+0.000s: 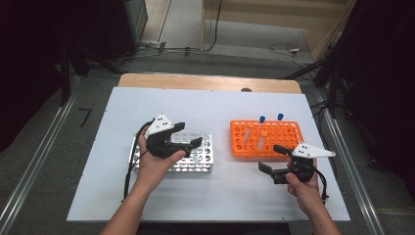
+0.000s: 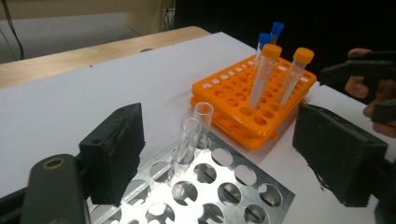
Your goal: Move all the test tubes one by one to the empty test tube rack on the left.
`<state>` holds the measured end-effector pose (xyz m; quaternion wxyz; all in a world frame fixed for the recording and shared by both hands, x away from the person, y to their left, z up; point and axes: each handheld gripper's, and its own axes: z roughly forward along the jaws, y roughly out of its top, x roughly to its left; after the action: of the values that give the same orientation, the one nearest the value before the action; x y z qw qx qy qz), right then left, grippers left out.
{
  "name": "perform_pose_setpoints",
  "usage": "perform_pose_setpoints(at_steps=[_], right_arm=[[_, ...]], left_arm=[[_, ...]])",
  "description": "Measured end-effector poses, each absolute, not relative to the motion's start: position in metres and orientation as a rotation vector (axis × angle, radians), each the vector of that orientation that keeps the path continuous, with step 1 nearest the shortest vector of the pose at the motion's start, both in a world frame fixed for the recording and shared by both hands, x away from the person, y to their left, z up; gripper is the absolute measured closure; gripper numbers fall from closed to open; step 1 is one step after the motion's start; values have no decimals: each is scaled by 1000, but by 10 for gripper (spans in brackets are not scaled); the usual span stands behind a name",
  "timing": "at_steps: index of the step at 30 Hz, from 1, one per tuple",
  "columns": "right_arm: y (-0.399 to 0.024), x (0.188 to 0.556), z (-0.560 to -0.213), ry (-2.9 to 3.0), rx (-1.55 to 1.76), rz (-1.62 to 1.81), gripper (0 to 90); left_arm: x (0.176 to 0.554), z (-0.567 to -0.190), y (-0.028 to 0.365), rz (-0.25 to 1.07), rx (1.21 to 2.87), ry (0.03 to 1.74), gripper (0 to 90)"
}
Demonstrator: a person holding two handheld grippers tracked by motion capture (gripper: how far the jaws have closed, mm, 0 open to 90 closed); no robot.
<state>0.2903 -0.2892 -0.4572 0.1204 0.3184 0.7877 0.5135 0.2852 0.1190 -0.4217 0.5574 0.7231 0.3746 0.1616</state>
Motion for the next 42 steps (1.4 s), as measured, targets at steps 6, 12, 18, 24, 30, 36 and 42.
perform_pose_setpoints(at_steps=[6, 12, 18, 24, 30, 36, 42], right_arm=[[-288, 295, -458, 2279, 929, 1498, 75], [-281, 302, -459, 2255, 946, 1474, 153], [-275, 311, -464, 2210, 999, 1425, 266], [-271, 318, -472, 2198, 1054, 1370, 395], [-270, 322, -479, 2157, 1073, 1356, 553], [-268, 324, -483, 2147, 1083, 1348, 600], [-264, 325, -487, 2133, 1068, 1305, 686]], left_arm=[[267, -426, 130, 399, 1670, 894, 112], [259, -432, 138, 381, 1657, 896, 54], [253, -434, 142, 367, 1638, 875, 0], [253, -438, 146, 355, 1634, 882, 0], [252, -439, 146, 355, 1635, 888, 0], [252, -440, 144, 356, 1645, 889, 0], [252, -440, 144, 356, 1644, 892, 0]])
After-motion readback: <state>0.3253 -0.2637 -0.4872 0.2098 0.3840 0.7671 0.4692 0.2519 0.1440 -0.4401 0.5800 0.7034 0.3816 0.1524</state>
